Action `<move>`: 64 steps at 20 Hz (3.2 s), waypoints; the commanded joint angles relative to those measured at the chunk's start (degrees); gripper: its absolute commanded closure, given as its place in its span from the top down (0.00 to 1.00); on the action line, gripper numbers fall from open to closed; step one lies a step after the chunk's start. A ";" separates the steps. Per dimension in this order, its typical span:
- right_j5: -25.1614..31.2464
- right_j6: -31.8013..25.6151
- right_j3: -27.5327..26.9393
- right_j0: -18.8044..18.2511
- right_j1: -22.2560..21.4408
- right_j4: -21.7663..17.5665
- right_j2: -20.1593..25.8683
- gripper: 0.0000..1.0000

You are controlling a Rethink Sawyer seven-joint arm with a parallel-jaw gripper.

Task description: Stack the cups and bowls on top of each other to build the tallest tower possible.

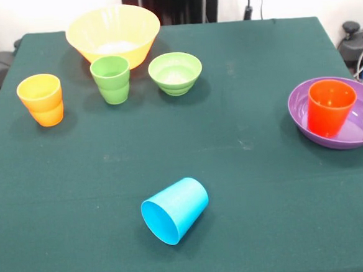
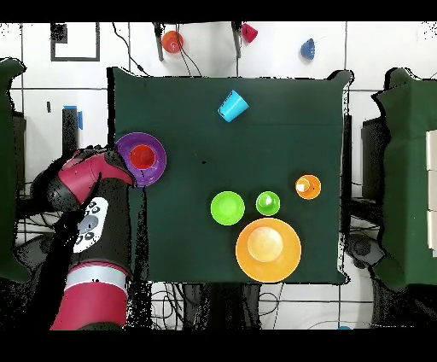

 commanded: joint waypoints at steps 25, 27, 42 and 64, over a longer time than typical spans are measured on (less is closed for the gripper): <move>9.82 4.63 4.51 -2.12 0.26 7.55 4.11 1.00; 10.06 4.73 4.93 -2.20 -0.22 7.66 4.20 1.00; 6.03 7.33 2.19 -0.11 3.69 8.40 1.08 1.00; 6.61 4.85 -2.32 -0.23 9.63 7.39 -0.22 1.00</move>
